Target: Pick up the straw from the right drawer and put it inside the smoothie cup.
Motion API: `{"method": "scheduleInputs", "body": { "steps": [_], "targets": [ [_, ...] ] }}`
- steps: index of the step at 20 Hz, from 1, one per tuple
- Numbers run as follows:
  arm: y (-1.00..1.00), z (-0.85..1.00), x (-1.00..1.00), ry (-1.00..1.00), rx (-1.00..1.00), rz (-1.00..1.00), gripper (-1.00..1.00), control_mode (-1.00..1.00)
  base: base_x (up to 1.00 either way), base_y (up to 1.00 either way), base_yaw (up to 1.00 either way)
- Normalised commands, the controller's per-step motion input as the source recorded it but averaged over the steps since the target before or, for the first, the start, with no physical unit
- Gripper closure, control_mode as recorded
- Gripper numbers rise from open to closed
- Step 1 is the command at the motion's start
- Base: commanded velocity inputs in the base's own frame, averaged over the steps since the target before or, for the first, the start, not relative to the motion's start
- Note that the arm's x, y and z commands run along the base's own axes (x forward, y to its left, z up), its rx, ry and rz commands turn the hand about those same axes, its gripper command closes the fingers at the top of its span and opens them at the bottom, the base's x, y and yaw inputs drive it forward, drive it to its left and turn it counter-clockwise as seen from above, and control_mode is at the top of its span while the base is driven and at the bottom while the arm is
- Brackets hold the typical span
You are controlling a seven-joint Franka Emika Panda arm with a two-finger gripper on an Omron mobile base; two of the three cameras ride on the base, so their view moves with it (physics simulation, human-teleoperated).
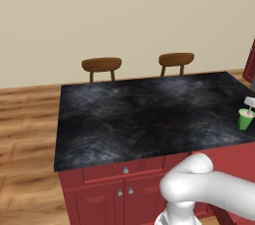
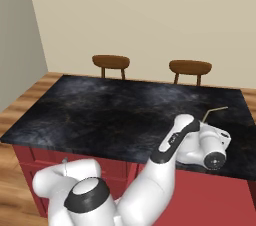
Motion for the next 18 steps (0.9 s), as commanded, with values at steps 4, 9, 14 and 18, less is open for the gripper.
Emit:
{"method": "scheduleInputs", "body": {
  "steps": [4,9,14,18],
  "targets": [
    [-0.29,-0.30,0.06,0.00,0.00,0.00,1.00,-1.00,0.00,0.00,0.00],
    [-0.07,-0.28,0.15,0.00,0.00,0.00,1.00,-1.00,0.00,0.00,0.00],
    [0.00,-0.10,0.20,0.00,0.00,0.00,1.00,-1.00,0.00,0.00,0.00],
    [0.00,-0.02,0.13,0.00,0.00,0.00,1.00,-1.00,0.00,0.00,0.00]
  ]
}}
